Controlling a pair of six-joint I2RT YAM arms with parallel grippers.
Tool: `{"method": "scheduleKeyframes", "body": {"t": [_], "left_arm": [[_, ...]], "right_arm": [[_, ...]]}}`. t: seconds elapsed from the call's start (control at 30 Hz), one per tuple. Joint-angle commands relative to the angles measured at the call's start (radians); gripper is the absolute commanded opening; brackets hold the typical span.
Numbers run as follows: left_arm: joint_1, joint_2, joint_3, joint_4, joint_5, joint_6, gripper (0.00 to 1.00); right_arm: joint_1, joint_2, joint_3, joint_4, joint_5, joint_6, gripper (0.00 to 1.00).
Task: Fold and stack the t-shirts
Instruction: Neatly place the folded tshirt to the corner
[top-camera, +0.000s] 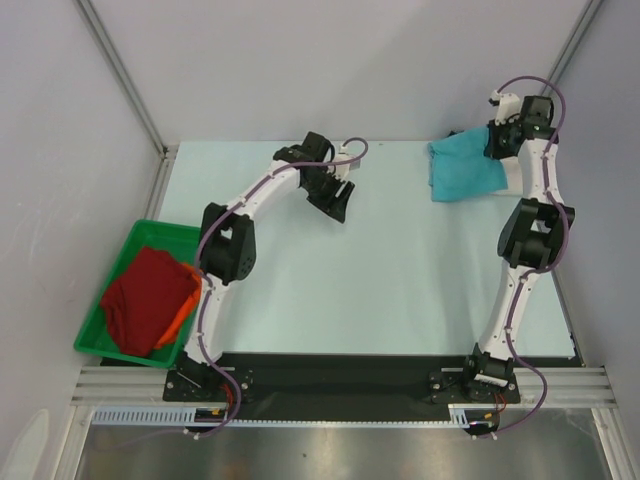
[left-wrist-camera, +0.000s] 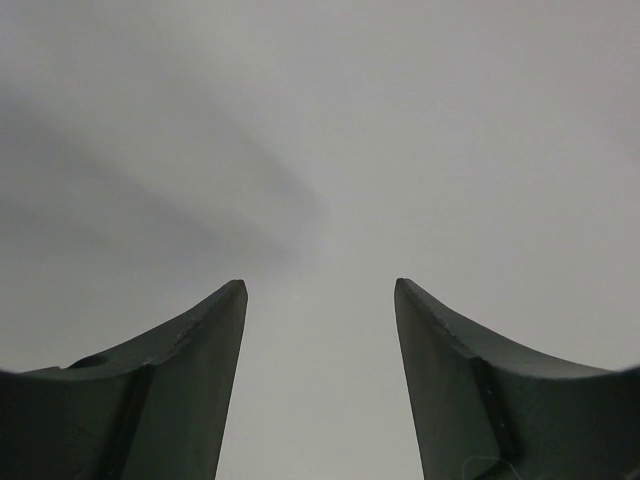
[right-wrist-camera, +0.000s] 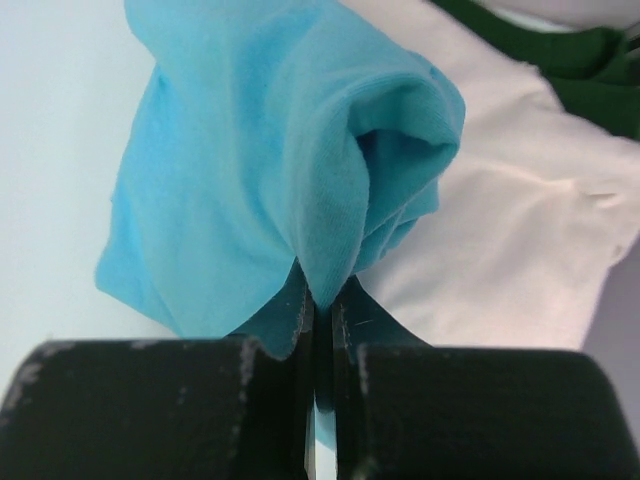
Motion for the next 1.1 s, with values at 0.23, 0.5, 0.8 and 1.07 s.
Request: {"method": "scheduleKeyframes", "body": {"t": [0.23, 0.5, 0.8, 1.07], "left_arm": [[-0.032, -0.053, 0.04, -0.004, -0.034, 0.037, 0.67], [-0.041, -0.053, 0.045, -0.001, -0.037, 0.037, 0.67], [-0.046, -0.047, 0.034, -0.007, -0.053, 0.037, 0.67], [-0.059, -0.037, 0.033, -0.006, -0.089, 0.043, 0.67]], "right_arm": [[-0.045, -0.045, 0.131, 0.057, -0.012, 0.02, 0.0], [-0.08, -0.023, 0.134, 0.071, 0.008, 0.025, 0.0], [-0.089, 0.066, 0.17, 0.112, 0.054, 0.002, 0.0], [-0.091, 0.144, 0.193, 0.161, 0.108, -0.001, 0.0]]}}
